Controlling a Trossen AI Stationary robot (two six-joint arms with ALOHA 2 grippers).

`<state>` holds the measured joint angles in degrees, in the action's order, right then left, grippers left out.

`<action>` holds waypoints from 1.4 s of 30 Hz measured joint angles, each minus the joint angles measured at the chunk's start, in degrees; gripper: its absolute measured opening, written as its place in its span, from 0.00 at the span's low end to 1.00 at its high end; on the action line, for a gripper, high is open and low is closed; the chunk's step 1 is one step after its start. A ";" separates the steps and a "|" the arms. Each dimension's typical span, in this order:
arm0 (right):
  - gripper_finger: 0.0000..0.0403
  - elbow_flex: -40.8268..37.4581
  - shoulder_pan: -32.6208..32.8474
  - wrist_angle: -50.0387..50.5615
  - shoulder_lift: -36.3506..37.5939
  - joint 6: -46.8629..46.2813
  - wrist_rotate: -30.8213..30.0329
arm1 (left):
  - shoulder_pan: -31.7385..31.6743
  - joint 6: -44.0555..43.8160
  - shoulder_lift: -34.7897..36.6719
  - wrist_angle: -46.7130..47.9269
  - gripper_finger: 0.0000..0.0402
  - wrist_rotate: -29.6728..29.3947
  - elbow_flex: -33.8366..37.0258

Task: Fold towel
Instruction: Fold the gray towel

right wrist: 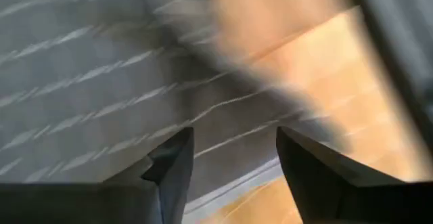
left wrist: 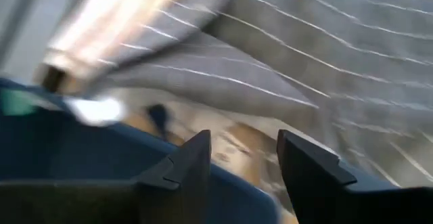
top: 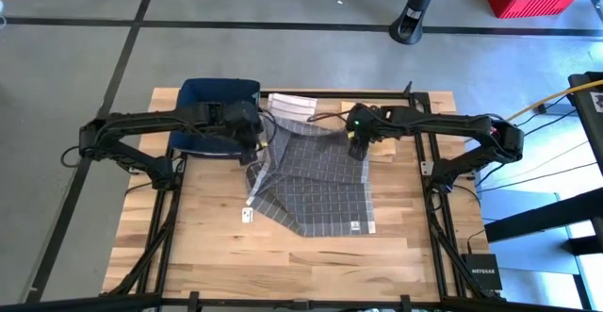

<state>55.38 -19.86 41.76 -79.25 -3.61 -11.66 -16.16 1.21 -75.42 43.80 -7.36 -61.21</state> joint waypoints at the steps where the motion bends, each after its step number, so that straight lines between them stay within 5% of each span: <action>1: 0.54 0.01 0.00 1.58 0.16 0.44 2.99 | 0.27 0.02 0.23 0.93 0.41 1.97 0.00; 6: 0.56 -0.01 3.09 6.14 1.80 1.09 14.31 | 5.39 -4.36 1.26 3.26 0.39 10.53 0.10; 13: 0.54 -3.11 15.64 -7.26 1.96 3.94 15.06 | 19.94 -17.20 -0.59 -5.60 0.36 11.31 5.18; 19: 0.52 -12.24 21.79 -25.23 1.43 3.68 11.98 | 31.28 -34.78 -8.37 -19.50 0.36 5.71 10.45; 28: 0.52 -20.18 23.65 -30.16 1.37 -1.95 3.71 | 35.50 -58.35 -26.22 -25.04 0.35 -3.01 10.40; 33: 0.52 -21.27 22.85 -31.61 1.37 -1.10 -7.43 | 41.78 -67.69 -27.56 -30.44 0.35 -1.35 10.35; 42: 0.52 -26.06 13.79 -31.57 1.37 1.29 -9.07 | 54.96 -82.16 -26.95 -36.01 0.35 0.44 9.75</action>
<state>29.32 -6.07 10.19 -77.89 -2.32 -20.73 38.80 -80.95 -102.37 7.78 -6.92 -51.46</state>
